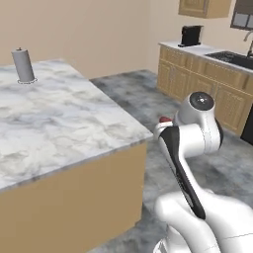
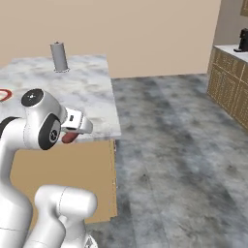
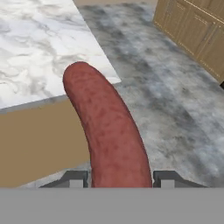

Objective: Move the hot dog bun to the plate on the dining table and place the condiment next to that plate. Then navigate to the fridge and take the sausage and place it on the plate as well.

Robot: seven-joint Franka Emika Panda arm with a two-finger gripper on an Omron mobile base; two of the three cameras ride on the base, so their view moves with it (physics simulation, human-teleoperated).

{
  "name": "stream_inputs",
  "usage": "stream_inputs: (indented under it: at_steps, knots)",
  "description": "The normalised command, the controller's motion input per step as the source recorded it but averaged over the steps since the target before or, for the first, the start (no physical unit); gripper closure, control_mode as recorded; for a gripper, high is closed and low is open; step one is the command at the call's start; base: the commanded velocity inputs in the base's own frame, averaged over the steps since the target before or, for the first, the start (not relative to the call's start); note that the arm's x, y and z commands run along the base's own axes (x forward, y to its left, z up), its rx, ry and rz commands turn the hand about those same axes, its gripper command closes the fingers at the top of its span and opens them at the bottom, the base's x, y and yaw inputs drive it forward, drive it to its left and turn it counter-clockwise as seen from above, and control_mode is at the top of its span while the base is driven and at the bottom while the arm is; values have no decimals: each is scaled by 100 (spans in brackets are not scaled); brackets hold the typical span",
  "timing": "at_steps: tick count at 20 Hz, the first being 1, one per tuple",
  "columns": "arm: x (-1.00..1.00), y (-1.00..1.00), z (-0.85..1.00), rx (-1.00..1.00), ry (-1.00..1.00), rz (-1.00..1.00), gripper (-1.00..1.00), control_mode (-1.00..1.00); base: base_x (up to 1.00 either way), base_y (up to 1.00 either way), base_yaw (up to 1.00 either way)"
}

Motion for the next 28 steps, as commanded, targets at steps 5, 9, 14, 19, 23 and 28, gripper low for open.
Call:
stream_inputs:
  at_steps: [5,9,14,19,23,28]
  knots:
    - [0,0,0,0,0,0,100,100,-1,100,-27]
    - [0,0,0,0,0,0,100,100,0,100,-36]
    - [0,0,0,0,0,0,100,100,-9,100,-42]
    - [0,0,0,0,0,0,100,100,-15,100,-47]
    - [0,0,0,0,0,0,100,100,-25,100,-48]
    - [0,0,0,0,0,0,100,100,-43,100,-51]
